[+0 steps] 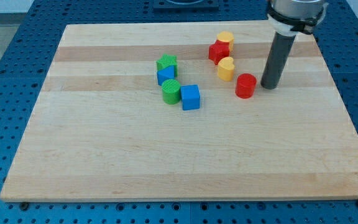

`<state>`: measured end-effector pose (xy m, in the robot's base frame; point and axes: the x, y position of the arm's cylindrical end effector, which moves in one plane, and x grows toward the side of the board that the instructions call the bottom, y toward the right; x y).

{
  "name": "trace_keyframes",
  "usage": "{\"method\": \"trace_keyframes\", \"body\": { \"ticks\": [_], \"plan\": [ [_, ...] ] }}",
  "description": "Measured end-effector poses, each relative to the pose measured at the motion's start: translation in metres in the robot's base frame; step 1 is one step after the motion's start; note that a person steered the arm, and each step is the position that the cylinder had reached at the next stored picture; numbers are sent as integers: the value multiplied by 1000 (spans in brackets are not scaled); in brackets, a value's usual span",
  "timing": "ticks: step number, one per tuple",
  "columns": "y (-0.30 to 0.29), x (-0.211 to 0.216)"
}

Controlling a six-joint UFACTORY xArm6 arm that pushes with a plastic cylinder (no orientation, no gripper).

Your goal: Push the yellow heart closer to green circle

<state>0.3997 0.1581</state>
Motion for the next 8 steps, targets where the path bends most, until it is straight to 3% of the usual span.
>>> {"method": "trace_keyframes", "body": {
  "ticks": [6,8],
  "plan": [
    [-60,13],
    [-51,15]
  ]
}}
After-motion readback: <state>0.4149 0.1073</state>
